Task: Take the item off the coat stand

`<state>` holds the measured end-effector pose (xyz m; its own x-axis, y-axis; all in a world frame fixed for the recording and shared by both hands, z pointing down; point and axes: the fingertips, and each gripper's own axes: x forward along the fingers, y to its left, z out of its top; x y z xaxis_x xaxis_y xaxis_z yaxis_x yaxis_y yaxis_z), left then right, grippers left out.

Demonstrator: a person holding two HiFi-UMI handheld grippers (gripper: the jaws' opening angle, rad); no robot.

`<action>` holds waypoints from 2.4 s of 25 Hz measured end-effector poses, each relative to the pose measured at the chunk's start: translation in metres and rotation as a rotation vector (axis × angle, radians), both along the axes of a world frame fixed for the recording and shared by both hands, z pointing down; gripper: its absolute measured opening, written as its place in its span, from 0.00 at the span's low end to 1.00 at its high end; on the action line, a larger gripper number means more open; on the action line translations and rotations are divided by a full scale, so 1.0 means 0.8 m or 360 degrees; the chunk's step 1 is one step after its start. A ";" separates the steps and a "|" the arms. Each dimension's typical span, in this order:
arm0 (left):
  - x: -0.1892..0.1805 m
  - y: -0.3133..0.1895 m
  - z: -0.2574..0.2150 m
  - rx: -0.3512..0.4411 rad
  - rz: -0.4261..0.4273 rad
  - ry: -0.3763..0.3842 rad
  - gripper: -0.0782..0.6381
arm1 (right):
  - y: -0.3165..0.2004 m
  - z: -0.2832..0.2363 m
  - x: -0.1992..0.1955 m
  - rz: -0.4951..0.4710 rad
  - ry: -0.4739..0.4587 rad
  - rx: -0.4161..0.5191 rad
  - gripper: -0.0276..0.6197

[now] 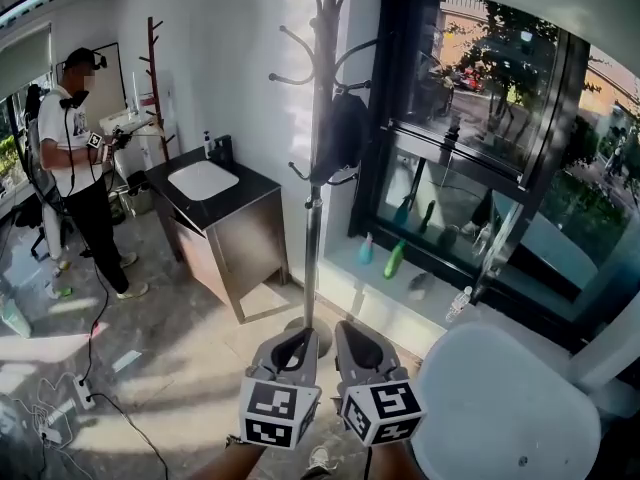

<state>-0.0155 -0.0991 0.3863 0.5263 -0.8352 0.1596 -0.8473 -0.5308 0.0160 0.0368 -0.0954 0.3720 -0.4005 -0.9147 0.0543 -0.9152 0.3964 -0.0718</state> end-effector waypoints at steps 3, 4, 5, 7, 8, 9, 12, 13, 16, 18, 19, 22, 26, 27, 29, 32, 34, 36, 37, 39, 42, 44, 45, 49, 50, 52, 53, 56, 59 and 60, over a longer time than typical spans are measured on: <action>0.022 -0.039 -0.004 0.0008 0.0006 -0.0005 0.12 | -0.041 -0.004 0.021 -0.0002 0.0007 0.0007 0.05; 0.028 -0.051 -0.005 0.0010 0.0007 -0.0006 0.12 | -0.052 -0.005 0.027 -0.0004 0.0005 0.0009 0.05; 0.034 -0.061 -0.006 0.0013 0.0007 -0.0006 0.12 | -0.063 -0.006 0.033 -0.0005 0.0004 0.0010 0.05; 0.044 -0.082 -0.007 0.0016 0.0003 -0.0006 0.12 | -0.083 -0.008 0.043 -0.0009 0.0005 0.0015 0.05; 0.048 -0.091 -0.008 0.0018 0.0000 -0.0006 0.12 | -0.091 -0.009 0.048 -0.0010 0.0007 0.0019 0.05; 0.053 -0.099 -0.010 0.0019 -0.0003 -0.0006 0.12 | -0.099 -0.012 0.053 -0.0010 0.0009 0.0025 0.05; 0.063 -0.120 -0.014 0.0019 -0.0008 -0.0008 0.12 | -0.121 -0.021 0.065 -0.0014 0.0032 0.0045 0.05; 0.066 -0.126 -0.015 0.0019 -0.0009 -0.0010 0.12 | -0.129 -0.024 0.068 -0.0017 0.0044 0.0052 0.05; 0.069 -0.138 -0.014 0.0013 -0.0013 -0.0014 0.12 | -0.148 -0.031 0.075 -0.0024 0.0072 0.0079 0.05; 0.069 -0.147 -0.012 0.0005 -0.0021 -0.0009 0.12 | -0.161 -0.036 0.079 -0.0029 0.0086 0.0096 0.05; 0.069 -0.153 -0.012 0.0002 -0.0026 -0.0007 0.12 | -0.167 -0.039 0.081 -0.0032 0.0094 0.0104 0.05; 0.070 -0.176 -0.012 -0.0004 -0.0039 -0.0014 0.12 | -0.187 -0.051 0.088 -0.0019 0.0134 0.0153 0.05; 0.074 -0.209 -0.012 -0.0004 -0.0061 -0.0046 0.12 | -0.216 -0.058 0.095 0.0005 0.0156 0.0188 0.05; 0.074 -0.218 -0.012 -0.0005 -0.0064 -0.0048 0.11 | -0.224 -0.058 0.097 0.0007 0.0155 0.0188 0.05; 0.075 -0.237 -0.015 -0.0004 -0.0063 -0.0048 0.11 | -0.242 -0.059 0.100 0.0014 0.0165 0.0192 0.05; 0.075 -0.265 -0.020 0.0018 -0.0052 -0.0042 0.11 | -0.273 -0.065 0.101 0.0015 0.0198 0.0211 0.05; 0.074 -0.285 -0.023 0.0027 -0.0043 -0.0037 0.11 | -0.294 -0.073 0.103 0.0023 0.0215 0.0225 0.06; 0.073 -0.304 -0.025 0.0027 -0.0029 -0.0036 0.11 | -0.315 -0.083 0.108 0.0049 0.0215 0.0243 0.07; 0.072 -0.314 -0.027 0.0027 -0.0019 -0.0034 0.11 | -0.326 -0.087 0.111 0.0064 0.0216 0.0251 0.07; 0.069 -0.334 -0.032 0.0030 -0.0001 -0.0023 0.11 | -0.346 -0.097 0.115 0.0090 0.0221 0.0268 0.09; 0.062 -0.362 -0.042 0.0055 -0.0001 -0.0001 0.11 | -0.373 -0.110 0.118 0.0114 0.0227 0.0295 0.11; 0.057 -0.377 -0.047 0.0069 -0.0002 0.0000 0.11 | -0.390 -0.116 0.119 0.0125 0.0234 0.0297 0.13; 0.054 -0.384 -0.048 0.0071 0.0000 -0.0002 0.11 | -0.399 -0.118 0.120 0.0132 0.0234 0.0293 0.14; 0.046 -0.408 -0.049 0.0058 0.0005 -0.0001 0.11 | -0.432 -0.125 0.128 0.0159 0.0200 0.0261 0.18; 0.045 -0.413 -0.049 0.0056 0.0008 0.0000 0.11 | -0.440 -0.127 0.130 0.0156 0.0192 0.0255 0.19; 0.043 -0.421 -0.049 0.0054 0.0017 -0.0002 0.11 | -0.458 -0.131 0.134 0.0143 0.0174 0.0243 0.23; 0.042 -0.424 -0.048 0.0054 0.0023 -0.0003 0.11 | -0.466 -0.135 0.136 0.0130 0.0157 0.0238 0.25; 0.037 -0.434 -0.047 0.0047 0.0033 -0.0002 0.11 | -0.488 -0.149 0.132 0.0063 0.0118 0.0254 0.31; 0.030 -0.445 -0.052 0.0053 0.0034 0.0018 0.11 | -0.507 -0.161 0.122 0.0016 0.0184 0.0305 0.35; 0.028 -0.449 -0.053 0.0063 0.0034 0.0019 0.11 | -0.513 -0.164 0.120 0.0005 0.0205 0.0319 0.36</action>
<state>0.0069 -0.4583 0.3436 0.5456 -0.8294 0.1203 -0.8357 -0.5491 0.0050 0.1325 -0.5054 0.2408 -0.3991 -0.9136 -0.0780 -0.9130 0.3881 0.1255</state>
